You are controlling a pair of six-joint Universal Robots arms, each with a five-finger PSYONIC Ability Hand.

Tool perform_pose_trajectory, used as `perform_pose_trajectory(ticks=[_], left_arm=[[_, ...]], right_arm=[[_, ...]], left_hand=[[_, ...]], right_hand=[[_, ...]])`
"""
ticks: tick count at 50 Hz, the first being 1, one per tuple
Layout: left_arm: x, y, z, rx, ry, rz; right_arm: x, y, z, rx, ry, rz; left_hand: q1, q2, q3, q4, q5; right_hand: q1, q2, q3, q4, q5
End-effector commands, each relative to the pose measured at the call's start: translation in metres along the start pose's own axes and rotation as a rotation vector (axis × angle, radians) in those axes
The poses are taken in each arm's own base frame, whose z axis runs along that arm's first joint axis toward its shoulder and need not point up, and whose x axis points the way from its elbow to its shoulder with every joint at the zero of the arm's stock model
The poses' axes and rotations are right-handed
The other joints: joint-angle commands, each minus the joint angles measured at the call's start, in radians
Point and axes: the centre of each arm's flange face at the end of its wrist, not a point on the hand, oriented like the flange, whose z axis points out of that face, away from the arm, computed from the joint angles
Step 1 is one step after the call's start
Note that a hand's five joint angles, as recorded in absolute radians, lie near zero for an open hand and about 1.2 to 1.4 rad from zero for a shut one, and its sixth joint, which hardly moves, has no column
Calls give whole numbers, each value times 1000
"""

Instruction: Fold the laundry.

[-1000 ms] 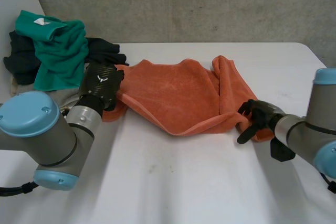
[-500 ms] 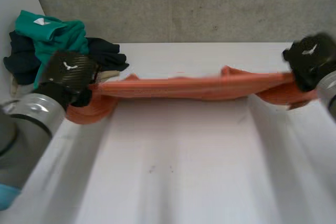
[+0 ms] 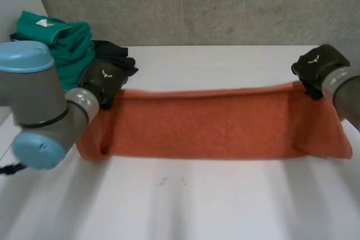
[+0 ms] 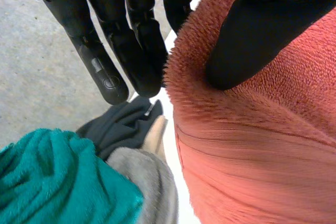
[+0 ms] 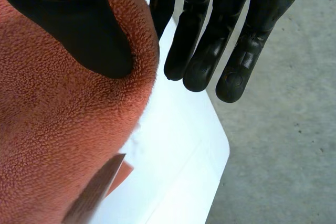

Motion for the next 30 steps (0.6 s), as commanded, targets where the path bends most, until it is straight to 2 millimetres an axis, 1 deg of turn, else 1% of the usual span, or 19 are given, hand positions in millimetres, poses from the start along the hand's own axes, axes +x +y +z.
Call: perform_pose_trajectory(ticks=[1,3,4,6,7,8,9,11,13,17,18,20,21,22,23,25,26,28,30], left_arm=[[-62,-67,56,439,-390,65],[-75,-82,56,533,-474,74],[-83,-92,55,590,-525,76],[-102,-114,46,712,-636,80],[-110,-125,39,758,-678,83],[-122,-141,25,825,-735,82],[-127,-147,18,851,-754,81],[-133,-154,8,874,-767,72],[-133,-153,0,873,-751,49],[-115,-133,1,824,-669,-5],[-112,-129,1,814,-657,-13],[-103,-115,0,775,-622,-28],[-95,-105,1,744,-598,-32],[-88,-96,3,719,-575,-34],[-85,-93,4,708,-567,-35],[-71,-77,7,664,-528,-40],[-66,-73,8,651,-515,-41],[-49,-52,15,592,-469,-46],[-28,-27,25,521,-416,-51]], right_arm=[[65,-46,48,321,446,113],[84,-63,48,435,568,123],[100,-77,42,525,670,126],[115,-88,34,597,751,129],[127,-98,25,658,817,133],[133,-103,20,686,846,134],[135,-106,17,699,858,137],[140,-114,8,727,874,141],[141,-117,3,736,877,145],[130,-116,0,720,836,148],[120,-110,3,689,794,144],[110,-102,8,658,753,140],[98,-93,12,622,708,136],[94,-89,14,606,690,133],[83,-79,18,571,643,128],[71,-68,22,532,594,122],[58,-57,25,493,541,116],[46,-47,27,461,496,112],[27,-32,32,414,421,105]], left_hand=[[239,197,200,193,245],[239,197,200,193,245],[239,197,200,193,245],[239,197,200,193,245],[239,197,200,193,245],[239,197,200,193,245],[239,197,200,193,245],[239,197,200,193,245],[239,197,200,193,245],[239,197,200,193,245],[239,197,200,193,245],[239,197,200,193,245],[239,197,200,193,245],[239,197,200,193,245],[239,197,200,193,245],[239,197,200,193,245],[239,197,200,193,245],[239,197,200,193,245],[239,197,200,193,245]], right_hand=[[403,217,213,207,229],[403,217,213,207,229],[403,217,213,207,229],[403,217,213,207,229],[403,217,213,207,229],[403,217,213,207,229],[403,217,213,207,229],[403,217,213,207,229],[403,217,213,207,229],[403,217,213,207,229],[403,217,213,207,229],[403,217,213,207,229],[403,217,213,207,229],[403,217,213,207,229],[403,217,213,207,229],[403,217,213,207,229],[403,217,213,207,229],[403,217,213,207,229],[403,217,213,207,229]])
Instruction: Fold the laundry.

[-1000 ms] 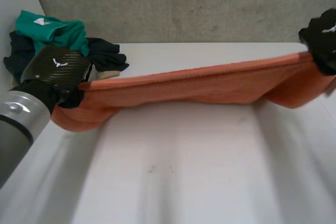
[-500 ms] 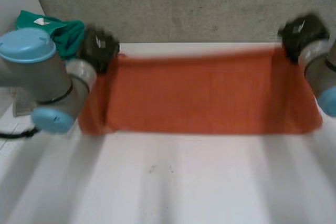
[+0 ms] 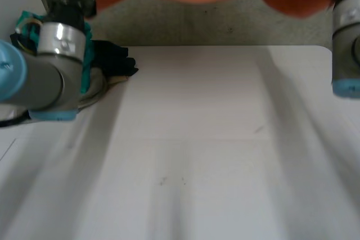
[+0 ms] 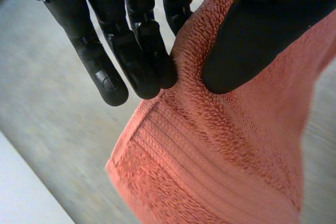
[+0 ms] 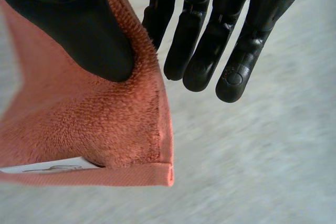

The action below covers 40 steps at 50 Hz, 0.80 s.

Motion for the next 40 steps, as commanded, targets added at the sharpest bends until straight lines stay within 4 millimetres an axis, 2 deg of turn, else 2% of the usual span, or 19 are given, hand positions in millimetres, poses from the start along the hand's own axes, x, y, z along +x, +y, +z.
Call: perform_pose_trajectory(ticks=[1,2,4,7,9,11,12,14,15,16,19,20,21,25,28,30,34,36,40], left_arm=[[44,57,-53,-198,138,-11],[48,62,-58,-216,150,-12],[63,77,-81,-281,205,-11],[72,86,-104,-348,257,-14],[76,88,-117,-384,287,-15],[78,88,-138,-450,340,-15],[77,86,-146,-475,360,-12],[67,71,-163,-534,411,14],[64,66,-169,-556,433,24],[61,60,-175,-577,454,30],[49,41,-204,-682,546,41],[46,37,-211,-709,570,43],[42,28,-225,-769,622,39],[28,8,-247,-910,717,43],[23,0,-255,-977,761,55],[22,-4,-251,-989,769,64],[25,0,-229,-927,719,67],[33,9,-216,-890,691,69],[49,27,-193,-814,633,69]], right_arm=[[-41,46,-46,-171,-223,-11],[-53,59,-58,-222,-277,-11],[-59,66,-67,-256,-313,-11],[-69,77,-87,-342,-397,-25],[-73,81,-104,-412,-472,-28],[-74,85,-116,-466,-523,-33],[-75,87,-130,-523,-586,-47],[-73,88,-145,-583,-652,-67],[-70,87,-152,-612,-681,-81],[-56,84,-162,-667,-721,-109],[-29,82,-174,-745,-761,-160],[-14,84,-182,-790,-784,-202],[-8,85,-186,-806,-795,-223],[10,89,-200,-825,-863,-349],[15,96,-205,-828,-898,-421],[16,98,-204,-824,-904,-442],[15,98,-195,-793,-863,-435],[11,103,-184,-766,-801,-408],[-11,113,-167,-683,-731,-382]], left_hand=[[239,195,200,193,245],[239,195,200,193,245],[239,195,200,193,245],[239,195,200,193,245],[239,195,200,193,245],[239,195,200,193,245],[239,195,200,193,245],[239,195,200,193,245],[239,195,200,193,245],[239,195,200,193,245],[239,195,200,193,245],[239,195,200,193,245],[239,195,200,193,245],[239,195,200,193,245],[239,195,200,193,245],[239,195,200,193,245],[239,195,200,193,245],[239,195,200,193,245],[239,195,200,193,245]], right_hand=[[403,215,213,203,224],[403,215,213,203,224],[403,215,213,203,224],[403,215,213,203,224],[403,215,213,203,224],[403,215,213,203,224],[403,215,213,203,224],[403,215,213,203,224],[403,215,213,203,224],[403,215,213,203,224],[403,215,213,203,224],[403,215,213,203,224],[403,215,213,203,224],[403,215,213,203,224],[403,215,213,203,224],[403,215,213,203,224],[403,215,213,203,224],[403,215,213,203,224],[403,215,213,203,224]])
